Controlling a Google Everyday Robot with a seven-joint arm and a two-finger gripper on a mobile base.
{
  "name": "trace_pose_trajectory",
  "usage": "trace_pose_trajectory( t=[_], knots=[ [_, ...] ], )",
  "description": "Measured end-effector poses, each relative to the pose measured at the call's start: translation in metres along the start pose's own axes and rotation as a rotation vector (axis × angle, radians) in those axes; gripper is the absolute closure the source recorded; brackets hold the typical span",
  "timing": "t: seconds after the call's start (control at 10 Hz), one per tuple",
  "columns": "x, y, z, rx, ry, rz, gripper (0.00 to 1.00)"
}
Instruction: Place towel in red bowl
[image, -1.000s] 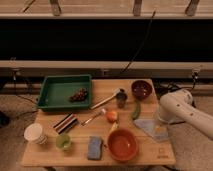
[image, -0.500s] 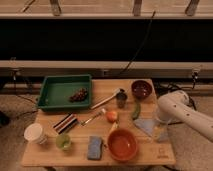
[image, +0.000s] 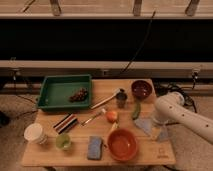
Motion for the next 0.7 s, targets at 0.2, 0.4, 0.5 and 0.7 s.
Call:
trace_pose_trajectory(
  t=[0.2,0.4,0.5,0.7],
  knots=[
    [-0.0019,0.0012,0.0036,-0.006,0.007,-0.010,0.29],
    [-0.0026,0.0032,0.0037,-0.010,0.010,-0.015,0.51],
    [-0.0025,0.0038,0.0035,-0.012,0.011,-0.016,0.59],
    [-0.0032,0.0034,0.0004,-0.013,0.010,-0.015,0.79]
  ],
)
